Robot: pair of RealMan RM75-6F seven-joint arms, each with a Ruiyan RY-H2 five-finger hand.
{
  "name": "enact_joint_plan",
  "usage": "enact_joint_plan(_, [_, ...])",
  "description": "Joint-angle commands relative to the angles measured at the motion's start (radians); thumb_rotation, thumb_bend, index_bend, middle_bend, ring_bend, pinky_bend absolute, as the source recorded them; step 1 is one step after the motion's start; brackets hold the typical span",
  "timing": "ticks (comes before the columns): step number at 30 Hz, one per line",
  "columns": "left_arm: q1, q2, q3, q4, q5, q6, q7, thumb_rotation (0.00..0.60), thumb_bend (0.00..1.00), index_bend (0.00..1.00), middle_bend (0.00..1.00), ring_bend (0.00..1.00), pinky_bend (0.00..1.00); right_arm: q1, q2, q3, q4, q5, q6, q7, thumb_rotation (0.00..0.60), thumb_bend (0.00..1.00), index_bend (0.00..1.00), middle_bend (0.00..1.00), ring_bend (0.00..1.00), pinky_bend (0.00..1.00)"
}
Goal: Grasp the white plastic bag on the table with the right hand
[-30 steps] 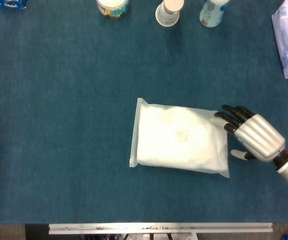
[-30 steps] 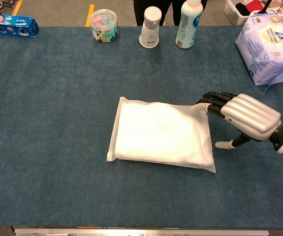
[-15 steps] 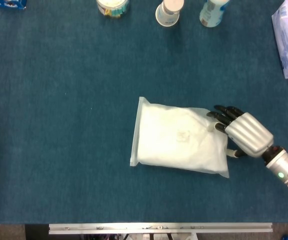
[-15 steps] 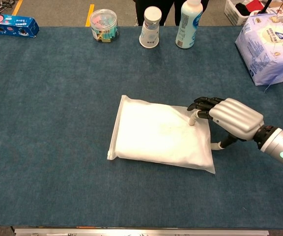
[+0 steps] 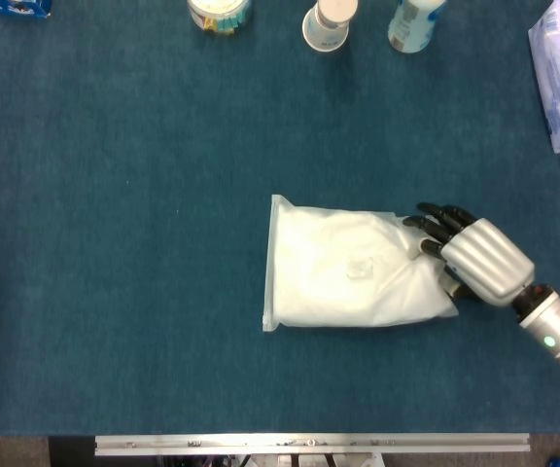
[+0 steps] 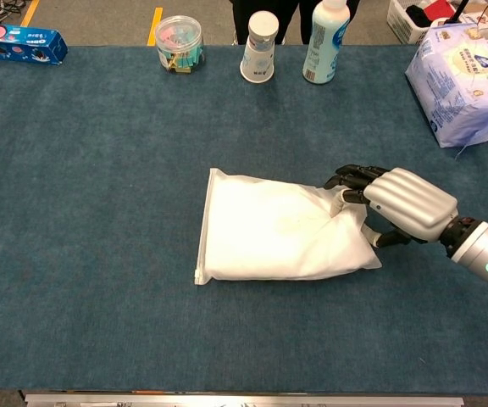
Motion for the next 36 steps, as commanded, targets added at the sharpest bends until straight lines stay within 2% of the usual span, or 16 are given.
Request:
enact_joint_plan(1, [0.000,0.000,0.001,0.000,0.001,-0.001,0.000,0.600,0.18,0.44,0.43,0.38,0.51,0.002,0.004,-0.004,-0.004,0.001,-0.001,-0.007,0.600,0.20,0.38,0.22,0.10,0.21])
enact_joint_plan(2, [0.000,0.000,0.000,0.000,0.001,-0.001,0.000,0.600,0.18,0.44,0.43,0.38,0.51,0.003,0.005,-0.005,-0.005,0.001,-0.001,-0.009,0.600,0.09,0.31,0.22,0.10,0.21])
enact_joint_plan(4, [0.000,0.000,0.000,0.000,0.000,-0.001,0.000,0.600,0.18,0.44,0.43,0.38,0.51,0.004,0.007,-0.007,-0.007,0.002,-0.002,-0.012,0.600,0.00,0.23,0.21,0.09,0.21])
enact_joint_plan(7, [0.000,0.000,0.000,0.000,0.000,-0.001,0.000,0.600,0.18,0.44,0.43,0.38,0.51,0.005,0.007,-0.008,-0.010,0.006,-0.002,-0.016,0.600,0.00,0.18,0.21,0.09,0.21])
enact_joint_plan(10, [0.000,0.000,0.001,0.000,0.001,-0.002,0.002,0.600,0.18,0.44,0.43,0.38,0.51,0.004,0.007,-0.009,-0.011,0.011,-0.002,-0.019,0.600,0.00,0.19,0.21,0.09,0.21])
enact_joint_plan(12, [0.000,0.000,0.001,0.000,0.000,-0.003,0.002,0.600,0.18,0.44,0.43,0.38,0.51,0.001,0.003,-0.006,-0.009,0.016,0.004,-0.019,0.600,0.01,0.29,0.21,0.09,0.21])
enact_joint_plan(14, [0.000,0.000,0.001,0.000,0.000,-0.004,0.003,0.600,0.18,0.44,0.43,0.38,0.51,-0.001,0.000,-0.004,-0.007,0.022,0.005,-0.025,0.600,0.05,0.47,0.21,0.09,0.21])
enact_joint_plan(15, [0.000,0.000,0.001,0.000,0.000,-0.004,0.003,0.600,0.18,0.44,0.43,0.38,0.51,-0.003,-0.002,-0.003,-0.007,0.027,0.004,-0.027,0.600,0.11,0.57,0.22,0.09,0.21])
enact_joint_plan(17, [0.000,0.000,0.001,0.000,0.000,-0.004,0.003,0.600,0.18,0.44,0.43,0.38,0.51,-0.005,-0.004,-0.002,-0.008,0.031,0.006,-0.030,0.600,0.22,0.69,0.23,0.09,0.21])
enact_joint_plan(20, [0.000,0.000,0.000,0.000,-0.001,-0.004,0.003,0.600,0.18,0.44,0.43,0.38,0.51,-0.008,-0.007,-0.003,-0.006,0.030,0.014,-0.038,0.600,0.32,0.78,0.25,0.09,0.21])
enact_joint_plan(22, [0.000,0.000,0.001,0.000,0.000,-0.005,0.004,0.600,0.18,0.44,0.43,0.38,0.51,-0.008,-0.007,-0.008,-0.004,0.024,0.020,-0.032,0.600,0.30,0.79,0.25,0.09,0.21])
enact_joint_plan(25, [0.000,0.000,0.001,-0.001,0.000,-0.006,0.005,0.600,0.18,0.44,0.43,0.38,0.51,-0.008,-0.008,-0.011,0.001,0.017,0.031,-0.019,0.600,0.17,0.67,0.25,0.09,0.21])
enact_joint_plan(28, [-0.001,0.000,0.001,-0.001,-0.001,-0.006,0.005,0.600,0.18,0.44,0.43,0.38,0.51,-0.006,-0.004,-0.017,0.005,0.009,0.035,-0.016,0.600,0.03,0.42,0.25,0.09,0.21])
enact_joint_plan(30, [-0.001,0.001,0.001,-0.001,-0.002,-0.007,0.005,0.600,0.18,0.44,0.43,0.38,0.51,-0.004,0.000,-0.020,0.002,0.008,0.032,-0.018,0.600,0.00,0.28,0.25,0.09,0.21])
enact_joint_plan(33, [-0.001,0.001,0.001,-0.001,-0.002,-0.008,0.006,0.600,0.18,0.44,0.43,0.38,0.51,-0.003,0.003,-0.022,-0.002,0.009,0.029,-0.022,0.600,0.00,0.21,0.25,0.09,0.21])
enact_joint_plan(36, [-0.001,0.001,0.001,-0.002,-0.003,-0.008,0.006,0.600,0.18,0.44,0.43,0.38,0.51,-0.002,0.005,-0.021,-0.006,0.013,0.025,-0.026,0.600,0.00,0.22,0.25,0.09,0.21])
